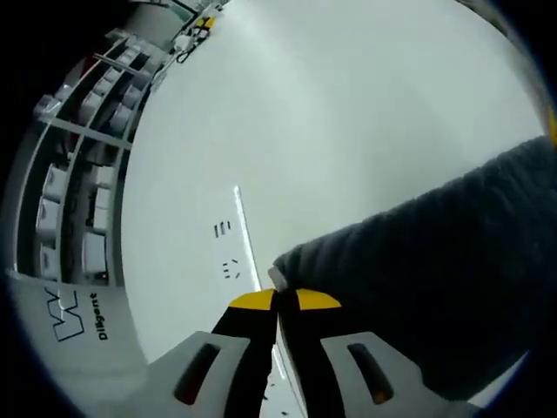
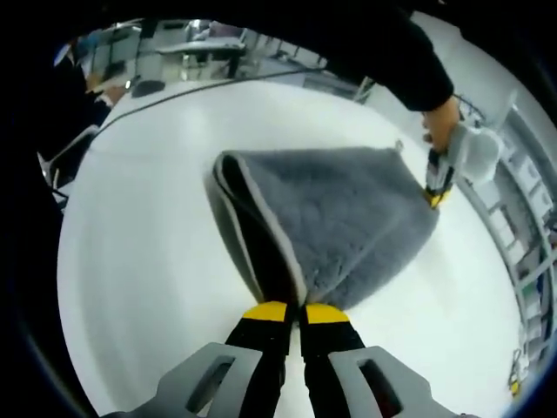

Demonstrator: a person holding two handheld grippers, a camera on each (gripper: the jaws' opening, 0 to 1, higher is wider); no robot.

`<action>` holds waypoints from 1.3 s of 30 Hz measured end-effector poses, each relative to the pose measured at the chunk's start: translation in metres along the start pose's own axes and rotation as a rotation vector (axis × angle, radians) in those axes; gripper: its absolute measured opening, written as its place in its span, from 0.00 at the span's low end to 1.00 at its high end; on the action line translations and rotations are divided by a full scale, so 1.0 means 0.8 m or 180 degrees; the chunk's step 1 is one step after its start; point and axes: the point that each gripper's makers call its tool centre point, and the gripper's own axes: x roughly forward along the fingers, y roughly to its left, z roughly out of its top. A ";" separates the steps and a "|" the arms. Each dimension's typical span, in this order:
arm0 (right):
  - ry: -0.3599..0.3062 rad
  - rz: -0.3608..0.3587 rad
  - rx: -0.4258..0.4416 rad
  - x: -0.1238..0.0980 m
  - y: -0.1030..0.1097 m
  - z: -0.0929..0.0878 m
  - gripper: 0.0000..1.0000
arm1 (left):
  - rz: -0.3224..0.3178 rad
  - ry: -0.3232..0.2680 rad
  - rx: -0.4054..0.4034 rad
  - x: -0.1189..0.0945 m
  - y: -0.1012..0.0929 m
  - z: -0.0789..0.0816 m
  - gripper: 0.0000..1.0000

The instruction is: Open the folded towel by lifting each exposed corner and separating the folded layers until the towel lies flat within the target outline without major curled edges

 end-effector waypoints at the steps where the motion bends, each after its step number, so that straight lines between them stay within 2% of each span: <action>1: 0.0002 -0.0002 0.0006 0.000 0.000 0.000 0.00 | -0.0003 -0.0005 -0.0073 -0.001 0.000 0.000 0.06; 3: 0.0007 -0.0006 0.0021 0.000 0.000 0.000 0.00 | -0.0032 -0.0041 -0.0358 -0.002 -0.003 -0.001 0.07; 5: -0.0005 0.0006 0.0048 0.000 -0.001 0.000 0.00 | -0.0031 -0.0095 -0.0464 -0.005 0.000 -0.003 0.10; 7: -0.0017 0.0025 0.0059 0.000 -0.001 -0.001 0.01 | 0.0031 -0.0190 -0.0678 -0.011 0.006 -0.003 0.20; 10: 0.0014 0.0033 -0.0001 0.001 -0.001 0.000 0.01 | 0.0130 -0.0393 -0.1042 -0.022 0.017 -0.002 0.43; 13: 0.0032 0.0027 -0.0011 0.001 -0.001 -0.001 0.02 | 0.0067 -0.0563 -0.1339 -0.035 0.016 0.001 0.67; 15: 0.0032 0.0019 -0.0033 0.001 -0.002 -0.001 0.03 | 0.0109 -0.0616 -0.1419 -0.042 0.020 0.000 0.85; 16: 0.0034 0.0015 -0.0079 0.000 -0.002 -0.002 0.04 | 0.0110 -0.0618 -0.1412 -0.045 0.020 -0.001 0.88; 18: 0.0028 -0.0017 -0.0151 -0.002 -0.005 -0.002 0.09 | 0.0151 -0.0620 -0.1478 -0.052 0.022 -0.003 0.92; 20: 0.0018 -0.0101 -0.0205 -0.005 -0.012 -0.003 0.19 | 0.0162 -0.0728 -0.1767 -0.062 0.023 0.001 0.96; 22: 0.0020 -0.0147 -0.0194 -0.010 -0.018 -0.006 0.28 | -0.0027 -0.1045 -0.2210 -0.081 0.013 0.020 1.00; 24: -0.0005 -0.0186 -0.0102 -0.017 -0.025 -0.008 0.42 | -0.0147 -0.1324 -0.2472 -0.101 0.002 0.033 1.00; 27: -0.0084 -0.0186 0.0006 -0.024 -0.028 -0.011 0.61 | -0.0012 -0.1460 -0.2552 -0.124 -0.004 0.031 1.00; 30: -0.0264 -0.0250 0.0125 -0.035 -0.037 -0.007 0.79 | 0.0198 -0.1478 -0.2634 -0.152 -0.018 0.015 1.00; 31: -0.0333 -0.0276 0.0184 -0.038 -0.040 -0.005 0.83 | 0.0207 -0.1483 -0.2640 -0.153 -0.018 0.014 1.00; 32: -0.0401 -0.0303 0.0243 -0.042 -0.043 -0.002 0.86 | 0.0217 -0.1488 -0.2646 -0.155 -0.019 0.013 1.00; 33: -0.0470 -0.0330 0.0301 -0.045 -0.047 0.001 0.86 | 0.0328 -0.1695 -0.2889 -0.186 -0.031 0.005 1.00; 34: -0.0531 -0.0319 0.0370 -0.049 -0.048 0.003 0.86 | 0.0366 -0.1789 -0.2971 -0.198 -0.035 0.002 1.00; 35: -0.0599 -0.0320 0.0435 -0.053 -0.051 0.007 0.87 | 0.0423 -0.1808 -0.3002 -0.210 -0.042 -0.003 1.00; 37: -0.0742 -0.0350 0.0547 -0.060 -0.057 0.014 0.97 | 0.0618 -0.1803 -0.2992 -0.235 -0.053 -0.016 1.00; 39: -0.0905 -0.0422 0.0635 -0.070 -0.067 0.024 1.00 | 0.0833 -0.1837 -0.2966 -0.263 -0.059 -0.029 1.00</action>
